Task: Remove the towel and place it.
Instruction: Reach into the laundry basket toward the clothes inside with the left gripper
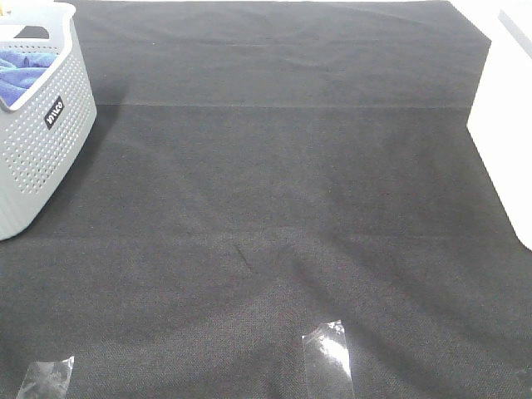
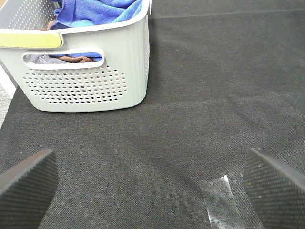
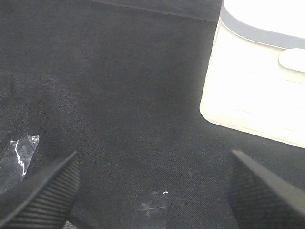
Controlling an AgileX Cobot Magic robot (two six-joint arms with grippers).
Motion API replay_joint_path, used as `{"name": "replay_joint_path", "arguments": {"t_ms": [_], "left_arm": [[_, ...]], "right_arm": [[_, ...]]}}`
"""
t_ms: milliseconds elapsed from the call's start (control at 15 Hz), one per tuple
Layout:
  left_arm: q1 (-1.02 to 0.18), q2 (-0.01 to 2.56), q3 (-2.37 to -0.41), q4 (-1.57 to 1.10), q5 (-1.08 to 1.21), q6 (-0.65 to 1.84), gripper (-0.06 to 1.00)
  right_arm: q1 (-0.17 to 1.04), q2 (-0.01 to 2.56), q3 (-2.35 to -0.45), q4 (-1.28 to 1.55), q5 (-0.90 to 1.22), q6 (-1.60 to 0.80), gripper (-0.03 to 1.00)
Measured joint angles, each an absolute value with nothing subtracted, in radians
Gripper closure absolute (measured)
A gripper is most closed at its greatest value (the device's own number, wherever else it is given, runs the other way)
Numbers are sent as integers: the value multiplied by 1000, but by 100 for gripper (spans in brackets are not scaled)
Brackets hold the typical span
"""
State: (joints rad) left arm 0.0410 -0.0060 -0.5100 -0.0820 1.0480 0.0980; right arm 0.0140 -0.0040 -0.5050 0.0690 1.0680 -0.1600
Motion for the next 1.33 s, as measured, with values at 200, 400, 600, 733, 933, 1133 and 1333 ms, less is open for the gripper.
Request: {"name": "replay_joint_path", "arguments": {"t_ms": [200, 400, 600, 733, 933, 1133, 1333], "left_arm": [[41, -6, -510, -82, 1048, 98, -4], [41, -6, -510, -82, 1048, 98, -4], [41, -6, -510, -82, 1048, 98, -4], [41, -6, -510, -82, 1048, 98, -4], [41, -6, -510, -82, 1048, 98, -5], [41, -6, -510, -82, 1048, 98, -5], [41, -6, -510, -82, 1048, 98, -5]], "right_arm": [[14, -4, -505, 69, 1068, -160, 18], [14, -4, -505, 69, 1068, -160, 18], [14, -4, -505, 69, 1068, -160, 18], [14, -4, -505, 69, 1068, -160, 18], [14, -4, -505, 69, 1068, -160, 18], [14, -4, -505, 69, 1068, -160, 18], [14, -4, -505, 69, 1068, -160, 18]]}}
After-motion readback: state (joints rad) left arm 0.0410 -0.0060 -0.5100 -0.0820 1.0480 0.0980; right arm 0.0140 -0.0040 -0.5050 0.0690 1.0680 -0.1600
